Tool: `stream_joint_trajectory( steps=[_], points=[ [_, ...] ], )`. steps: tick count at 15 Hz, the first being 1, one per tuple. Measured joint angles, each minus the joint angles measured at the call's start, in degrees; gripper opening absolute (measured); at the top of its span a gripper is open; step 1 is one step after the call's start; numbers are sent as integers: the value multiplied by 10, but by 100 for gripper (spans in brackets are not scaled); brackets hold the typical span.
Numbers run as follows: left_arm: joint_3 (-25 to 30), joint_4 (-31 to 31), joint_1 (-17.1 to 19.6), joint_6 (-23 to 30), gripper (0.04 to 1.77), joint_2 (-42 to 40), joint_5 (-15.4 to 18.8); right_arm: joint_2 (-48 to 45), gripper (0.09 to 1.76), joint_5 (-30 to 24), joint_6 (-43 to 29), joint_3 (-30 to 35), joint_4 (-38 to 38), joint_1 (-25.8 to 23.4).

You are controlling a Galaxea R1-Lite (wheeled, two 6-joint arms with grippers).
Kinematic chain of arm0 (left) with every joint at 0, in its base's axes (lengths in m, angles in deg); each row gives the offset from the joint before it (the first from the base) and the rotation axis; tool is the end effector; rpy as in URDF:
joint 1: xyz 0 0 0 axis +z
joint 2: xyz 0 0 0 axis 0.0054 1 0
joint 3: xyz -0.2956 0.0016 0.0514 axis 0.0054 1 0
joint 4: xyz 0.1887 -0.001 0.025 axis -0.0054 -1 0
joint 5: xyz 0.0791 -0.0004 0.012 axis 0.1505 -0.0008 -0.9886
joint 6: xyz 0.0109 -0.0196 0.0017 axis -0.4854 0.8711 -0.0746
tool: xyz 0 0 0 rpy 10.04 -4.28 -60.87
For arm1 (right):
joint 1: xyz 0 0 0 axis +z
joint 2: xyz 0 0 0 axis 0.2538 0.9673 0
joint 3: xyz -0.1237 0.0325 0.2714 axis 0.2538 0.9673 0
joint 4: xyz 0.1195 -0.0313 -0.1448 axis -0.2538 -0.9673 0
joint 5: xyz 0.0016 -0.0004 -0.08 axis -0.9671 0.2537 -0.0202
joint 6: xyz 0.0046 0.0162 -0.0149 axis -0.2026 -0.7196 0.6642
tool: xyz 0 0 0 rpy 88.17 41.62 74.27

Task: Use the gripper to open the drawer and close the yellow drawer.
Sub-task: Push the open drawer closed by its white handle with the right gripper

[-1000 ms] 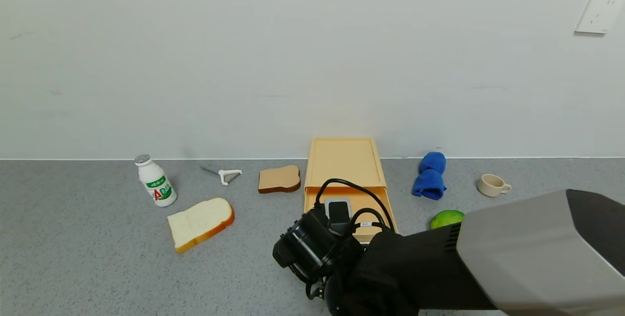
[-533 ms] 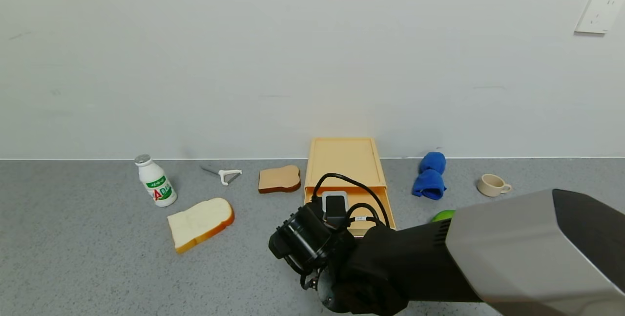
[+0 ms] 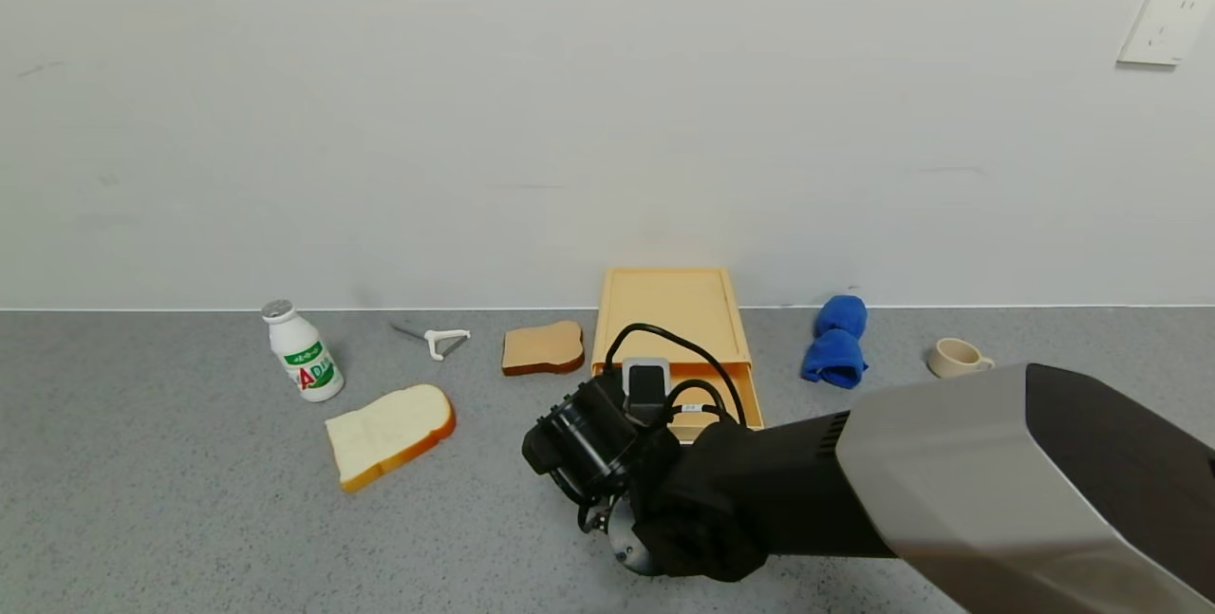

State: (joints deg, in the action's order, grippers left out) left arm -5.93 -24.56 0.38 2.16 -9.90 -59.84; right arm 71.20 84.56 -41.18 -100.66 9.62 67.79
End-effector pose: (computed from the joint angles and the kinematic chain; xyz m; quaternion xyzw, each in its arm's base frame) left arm -0.0228 -0.0002 0.0752 0.0030 0.0006 -0.0032 1.0000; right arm 0.2855 0.3583 0.0683 0.0365 0.3270 0.0203 0.9441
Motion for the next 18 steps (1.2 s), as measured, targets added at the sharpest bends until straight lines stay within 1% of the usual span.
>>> stream_joint_trajectory(
  steps=[5, 16, 18],
  points=[
    [0, 0, 0, 0, 172, 0, 0, 20, 171, 0, 9, -40, -14, -17],
    [0, 0, 0, 0, 172, 0, 0, 80, 171, -2, 13, -186, -89, -41],
    [0, 0, 0, 0, 172, 0, 0, 89, 171, -4, 26, -199, -87, -49]
  ],
)
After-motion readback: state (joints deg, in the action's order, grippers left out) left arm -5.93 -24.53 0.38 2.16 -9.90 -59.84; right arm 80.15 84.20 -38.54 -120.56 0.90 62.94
